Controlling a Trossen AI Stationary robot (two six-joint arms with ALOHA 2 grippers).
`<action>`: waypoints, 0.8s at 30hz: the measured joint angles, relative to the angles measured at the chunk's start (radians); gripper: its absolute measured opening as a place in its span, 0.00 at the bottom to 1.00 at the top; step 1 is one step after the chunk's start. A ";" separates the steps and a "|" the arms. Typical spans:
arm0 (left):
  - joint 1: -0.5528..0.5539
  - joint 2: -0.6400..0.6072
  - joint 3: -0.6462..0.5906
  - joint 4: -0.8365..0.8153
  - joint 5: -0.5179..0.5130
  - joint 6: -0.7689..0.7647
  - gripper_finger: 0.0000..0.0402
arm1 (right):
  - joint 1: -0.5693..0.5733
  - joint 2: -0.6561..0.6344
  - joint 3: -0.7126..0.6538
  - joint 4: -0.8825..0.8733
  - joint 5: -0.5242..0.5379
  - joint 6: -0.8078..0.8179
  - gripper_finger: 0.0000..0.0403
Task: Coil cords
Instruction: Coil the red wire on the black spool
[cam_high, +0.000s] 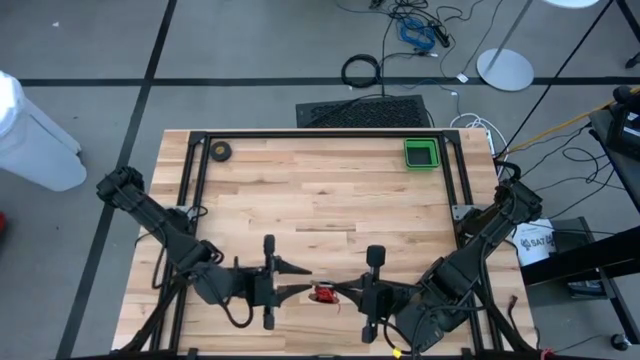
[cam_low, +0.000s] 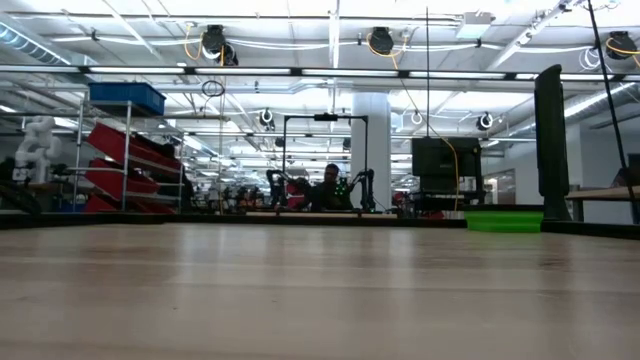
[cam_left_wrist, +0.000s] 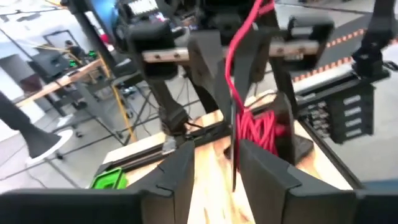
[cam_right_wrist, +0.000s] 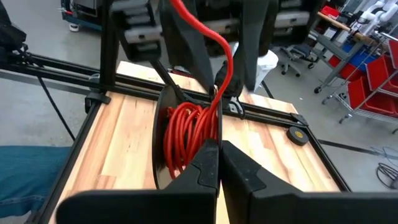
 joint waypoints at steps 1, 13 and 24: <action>-0.008 0.000 0.007 0.002 -0.014 0.000 0.33 | 0.000 0.000 0.000 0.000 0.000 0.000 0.00; -0.044 -0.002 0.029 0.061 -0.020 0.008 0.34 | -0.022 0.000 0.000 0.000 -0.001 0.019 0.00; -0.018 0.003 0.029 0.112 -0.004 0.110 0.34 | -0.047 0.000 0.000 0.001 -0.035 0.037 0.00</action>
